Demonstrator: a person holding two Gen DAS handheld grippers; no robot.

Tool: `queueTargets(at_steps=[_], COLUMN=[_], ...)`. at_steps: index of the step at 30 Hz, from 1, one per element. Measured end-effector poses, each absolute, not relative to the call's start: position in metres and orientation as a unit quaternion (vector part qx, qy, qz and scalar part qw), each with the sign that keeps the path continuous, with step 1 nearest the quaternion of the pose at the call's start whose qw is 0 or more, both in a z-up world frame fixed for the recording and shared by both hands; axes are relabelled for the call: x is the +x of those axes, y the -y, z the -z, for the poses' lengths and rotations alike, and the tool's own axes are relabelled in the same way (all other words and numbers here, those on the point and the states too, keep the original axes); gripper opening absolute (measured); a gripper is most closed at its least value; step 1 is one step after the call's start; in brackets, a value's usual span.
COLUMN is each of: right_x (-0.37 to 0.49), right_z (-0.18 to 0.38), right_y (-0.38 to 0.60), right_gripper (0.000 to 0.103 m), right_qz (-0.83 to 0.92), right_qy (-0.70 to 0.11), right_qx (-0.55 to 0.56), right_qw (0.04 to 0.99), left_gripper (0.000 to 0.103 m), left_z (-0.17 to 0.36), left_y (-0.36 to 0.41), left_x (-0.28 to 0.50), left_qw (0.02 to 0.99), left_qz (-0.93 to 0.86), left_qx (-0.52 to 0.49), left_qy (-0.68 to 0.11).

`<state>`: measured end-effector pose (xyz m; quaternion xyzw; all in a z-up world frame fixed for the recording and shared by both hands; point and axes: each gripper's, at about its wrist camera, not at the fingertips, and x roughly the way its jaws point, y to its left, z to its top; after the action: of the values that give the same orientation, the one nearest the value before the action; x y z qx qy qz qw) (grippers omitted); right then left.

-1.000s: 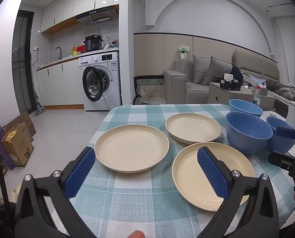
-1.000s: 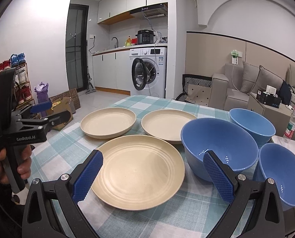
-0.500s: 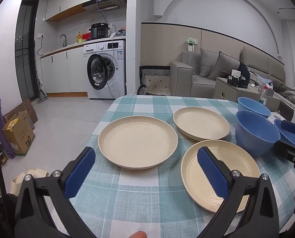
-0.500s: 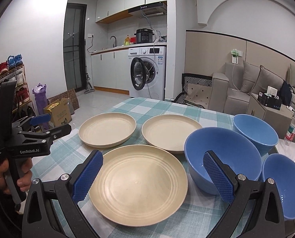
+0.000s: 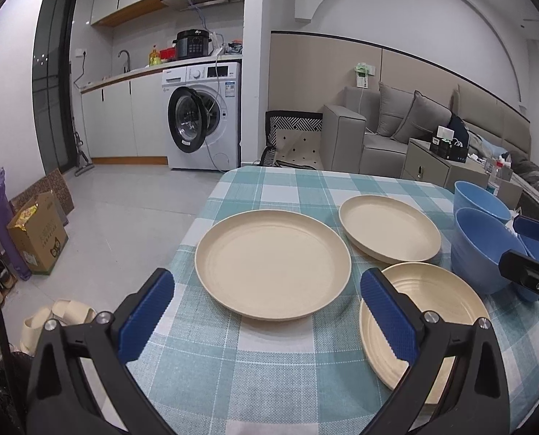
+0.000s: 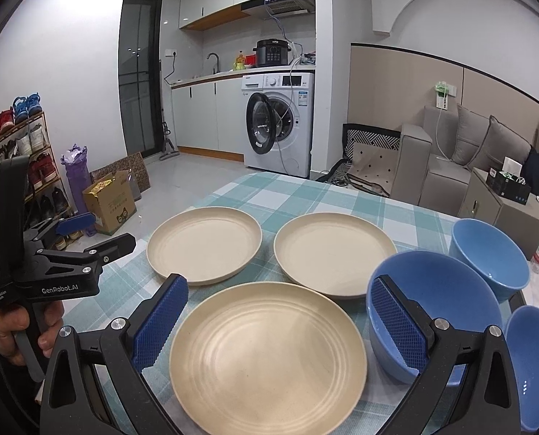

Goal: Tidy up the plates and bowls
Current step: 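Move the left tool toward the large cream plate while the right tool approaches another plate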

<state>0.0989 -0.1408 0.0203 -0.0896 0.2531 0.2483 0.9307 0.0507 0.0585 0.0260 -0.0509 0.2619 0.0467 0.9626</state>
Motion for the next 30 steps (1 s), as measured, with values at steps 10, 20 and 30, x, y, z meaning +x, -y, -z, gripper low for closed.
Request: queueTargets(at_steps=[10, 20, 30], right_x=[0.125, 0.145, 0.158], right_z=[-0.018, -0.011, -0.004], right_y=[0.113, 0.098, 0.085], right_gripper=[0.103, 0.103, 0.103], right_qz=[-0.255, -0.26, -0.258], right_qy=[-0.278, -0.298, -0.308], right_qx=[-0.088, -0.083, -0.085], right_qw=[0.922, 0.915, 0.912], left_gripper=[0.103, 0.102, 0.102], left_z=[-0.025, -0.019, -0.018], left_y=[-0.084, -0.093, -0.099], left_x=[0.066, 0.074, 0.081], left_qw=[0.958, 0.951, 0.95], left_qz=[-0.046, -0.036, -0.052], left_qx=[-0.075, -0.085, -0.076], left_qy=[-0.274, -0.295, -0.299])
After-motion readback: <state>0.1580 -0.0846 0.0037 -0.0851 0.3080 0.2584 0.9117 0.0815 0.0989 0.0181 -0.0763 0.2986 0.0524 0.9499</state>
